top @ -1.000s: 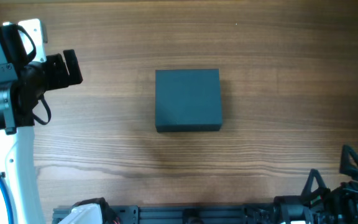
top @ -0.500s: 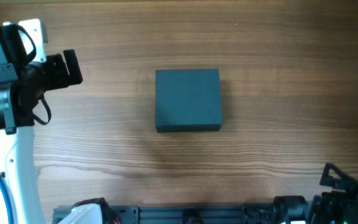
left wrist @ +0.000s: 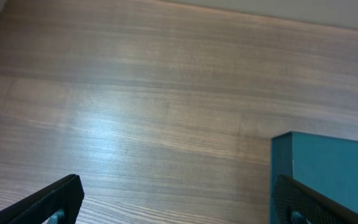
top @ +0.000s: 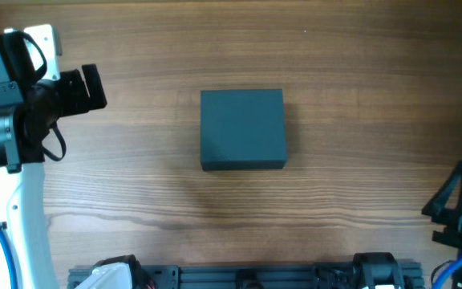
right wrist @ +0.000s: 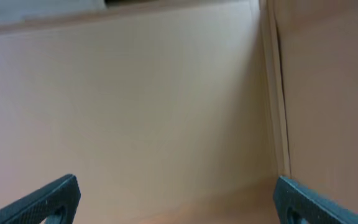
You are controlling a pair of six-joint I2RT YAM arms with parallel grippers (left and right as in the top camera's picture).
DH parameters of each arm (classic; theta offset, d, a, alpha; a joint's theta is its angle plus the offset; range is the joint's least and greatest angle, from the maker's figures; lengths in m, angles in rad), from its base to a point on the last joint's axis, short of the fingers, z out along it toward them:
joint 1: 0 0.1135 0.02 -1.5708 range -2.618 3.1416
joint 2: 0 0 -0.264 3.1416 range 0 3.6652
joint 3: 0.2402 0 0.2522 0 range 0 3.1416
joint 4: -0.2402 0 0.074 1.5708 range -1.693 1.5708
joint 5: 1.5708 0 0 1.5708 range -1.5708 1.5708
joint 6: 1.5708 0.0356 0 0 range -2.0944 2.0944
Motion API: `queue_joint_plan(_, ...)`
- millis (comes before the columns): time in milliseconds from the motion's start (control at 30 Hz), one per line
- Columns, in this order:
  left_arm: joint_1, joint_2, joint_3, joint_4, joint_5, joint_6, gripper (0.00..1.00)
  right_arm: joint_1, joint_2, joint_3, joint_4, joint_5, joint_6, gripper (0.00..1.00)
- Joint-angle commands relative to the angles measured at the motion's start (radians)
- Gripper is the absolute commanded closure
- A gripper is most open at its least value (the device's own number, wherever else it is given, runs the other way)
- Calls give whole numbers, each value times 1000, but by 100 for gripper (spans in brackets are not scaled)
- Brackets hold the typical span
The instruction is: Pack container
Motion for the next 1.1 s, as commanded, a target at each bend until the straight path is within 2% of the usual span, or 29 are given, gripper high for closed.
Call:
queue_joint_plan(0,6,-6,3,3,-6,20,0,-4,-10,-2,8,-36,-17,0)
queue_joint_plan(167,6,-6,3,3,-6,20,0,-4,-10,-63,-6,-86,0,0)
queue_joint_plan(333,6,-6,3,3,-6,20,0,-4,-10,-243,27,-198,-1,0)
queue_joint_plan(533,6,-6,3,3,-6,20,0,-4,-10,-478,129,-223,-8,0)
queue_joint_plan(733,6,-6,3,3,-6,20,0,-4,-10,-638,172,-303,-208,0)
queue_joint_plan(1067,6,-6,3,3,-6,20,0,-4,-17,-846,333,-309,-211,0)
